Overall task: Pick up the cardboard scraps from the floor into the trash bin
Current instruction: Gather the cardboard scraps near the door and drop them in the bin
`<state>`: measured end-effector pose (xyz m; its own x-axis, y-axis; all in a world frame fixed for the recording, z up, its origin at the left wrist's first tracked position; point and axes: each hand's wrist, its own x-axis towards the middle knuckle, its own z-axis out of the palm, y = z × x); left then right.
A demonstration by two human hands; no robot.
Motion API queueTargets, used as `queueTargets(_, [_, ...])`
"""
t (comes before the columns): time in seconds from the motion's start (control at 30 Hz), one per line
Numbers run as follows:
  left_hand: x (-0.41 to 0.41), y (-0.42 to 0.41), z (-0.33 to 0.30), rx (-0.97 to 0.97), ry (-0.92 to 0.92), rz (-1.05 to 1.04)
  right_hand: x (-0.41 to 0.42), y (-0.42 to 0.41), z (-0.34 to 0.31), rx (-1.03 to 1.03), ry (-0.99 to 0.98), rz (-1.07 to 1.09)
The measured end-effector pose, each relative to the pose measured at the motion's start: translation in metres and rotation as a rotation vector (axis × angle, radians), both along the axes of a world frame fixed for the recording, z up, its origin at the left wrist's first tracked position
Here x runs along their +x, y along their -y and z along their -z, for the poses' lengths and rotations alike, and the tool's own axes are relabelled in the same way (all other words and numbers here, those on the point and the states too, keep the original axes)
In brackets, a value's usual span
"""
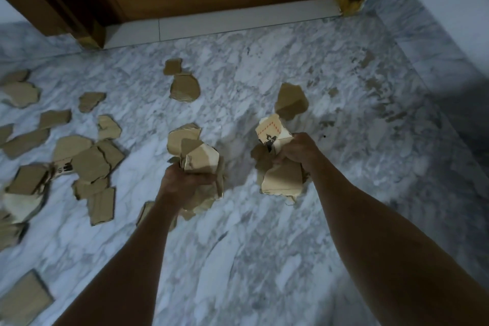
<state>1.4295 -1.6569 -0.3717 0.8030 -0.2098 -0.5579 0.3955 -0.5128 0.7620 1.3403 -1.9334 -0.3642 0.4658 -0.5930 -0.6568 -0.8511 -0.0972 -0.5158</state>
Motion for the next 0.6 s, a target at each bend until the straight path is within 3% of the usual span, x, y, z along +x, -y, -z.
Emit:
queueTargets(0.17, [-0.009,-0.06,-0.01,0.102,0.116,-0.035,0.002,-0.038,-0.001,0.028,-0.007,-0.043])
queueTargets(0.27, [-0.03,-0.088,-0.006,0.122,0.052,-0.104,0.006,-0.058,-0.002,0.001,-0.004,-0.068])
queueTargets(0.43, [-0.063,-0.108,0.009,0.371,0.006,-0.027,0.003,-0.083,-0.003,0.007,-0.028,-0.103])
queueTargets(0.6, [-0.074,-0.103,0.019,0.548,0.128,-0.006,-0.004,-0.095,0.017,0.037,-0.026,-0.115])
